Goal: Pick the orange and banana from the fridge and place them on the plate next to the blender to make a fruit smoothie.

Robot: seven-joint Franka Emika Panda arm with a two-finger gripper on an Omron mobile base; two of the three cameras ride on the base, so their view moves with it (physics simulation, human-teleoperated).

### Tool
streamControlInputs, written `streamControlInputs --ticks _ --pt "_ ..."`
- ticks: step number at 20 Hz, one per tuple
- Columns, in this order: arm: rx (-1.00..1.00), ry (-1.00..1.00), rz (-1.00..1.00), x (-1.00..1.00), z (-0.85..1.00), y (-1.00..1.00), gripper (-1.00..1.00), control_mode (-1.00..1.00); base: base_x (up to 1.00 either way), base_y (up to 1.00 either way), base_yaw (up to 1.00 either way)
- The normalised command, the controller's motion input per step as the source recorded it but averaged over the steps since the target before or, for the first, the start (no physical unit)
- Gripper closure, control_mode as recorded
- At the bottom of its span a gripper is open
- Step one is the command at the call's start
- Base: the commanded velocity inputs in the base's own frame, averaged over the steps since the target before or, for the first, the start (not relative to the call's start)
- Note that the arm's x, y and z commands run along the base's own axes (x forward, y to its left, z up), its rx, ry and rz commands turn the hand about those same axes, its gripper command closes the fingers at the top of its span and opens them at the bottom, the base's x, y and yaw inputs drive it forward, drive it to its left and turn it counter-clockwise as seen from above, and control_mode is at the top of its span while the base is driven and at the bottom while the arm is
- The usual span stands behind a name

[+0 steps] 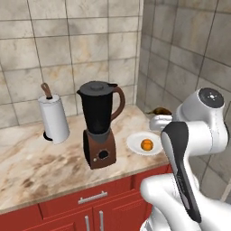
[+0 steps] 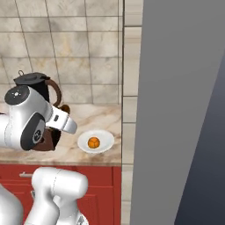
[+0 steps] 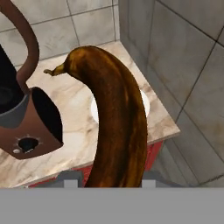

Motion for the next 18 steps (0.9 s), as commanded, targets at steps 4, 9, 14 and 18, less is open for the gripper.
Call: streamControlInputs --ticks 4,9,14,18 --pt "0.0 0.09 0.0 0.6 -0.14 -0.19 1.0 -1.0 0.0 0.0 0.0" --pt "0.0 0.14 0.01 0.44 -0.28 -0.4 1.0 -1.0 0.0 0.0 0.0" --pt "0.0 0.14 0.05 0.45 -0.27 -0.36 1.0 -1.0 0.0 0.0 0.0" --pt "0.0 0.06 0.01 0.49 -0.45 -0.02 1.0 -1.0 0.0 0.0 0.0"
